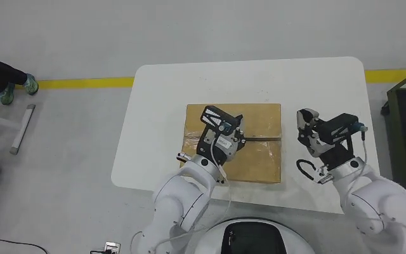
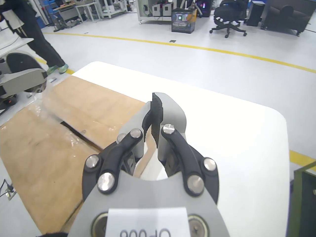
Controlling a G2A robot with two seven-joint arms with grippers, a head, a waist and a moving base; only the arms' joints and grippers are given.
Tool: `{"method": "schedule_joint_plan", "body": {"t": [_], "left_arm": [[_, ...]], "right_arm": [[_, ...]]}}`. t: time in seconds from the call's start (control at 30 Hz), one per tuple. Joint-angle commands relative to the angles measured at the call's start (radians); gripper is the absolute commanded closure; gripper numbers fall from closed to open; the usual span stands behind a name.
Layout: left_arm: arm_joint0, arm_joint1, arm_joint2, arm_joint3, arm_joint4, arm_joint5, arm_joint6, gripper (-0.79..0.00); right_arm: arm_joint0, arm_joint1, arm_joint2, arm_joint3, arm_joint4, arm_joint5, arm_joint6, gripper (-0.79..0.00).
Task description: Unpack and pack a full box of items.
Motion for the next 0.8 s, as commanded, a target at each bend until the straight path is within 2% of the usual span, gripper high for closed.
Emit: {"method": "schedule_joint_plan", "body": {"t": [0.0,0.33,0.57,0.77], "left_arm": [[0.001,0.002,-0.01,-0.005,-0.005,-0.005,0.0,0.0],[-0.012,0.015,-0.108,-0.025,0.004,-0.053,0.008,0.0],[-0.023,0.032,-0.235,-0.041,0.033,-0.095,0.01,0.0],[-0.056,0.049,-0.348,-0.039,0.057,-0.172,0.014,0.0]], "right_arm": [[0.012,-0.001,-0.031,0.013,-0.019,-0.019,0.023,0.0],[0.029,-0.004,-0.088,0.057,-0.073,-0.03,0.116,0.0],[0.041,-0.006,-0.091,0.069,-0.07,-0.032,0.126,0.0],[0.058,-0.007,-0.093,0.078,-0.069,-0.048,0.149,0.0]]}}
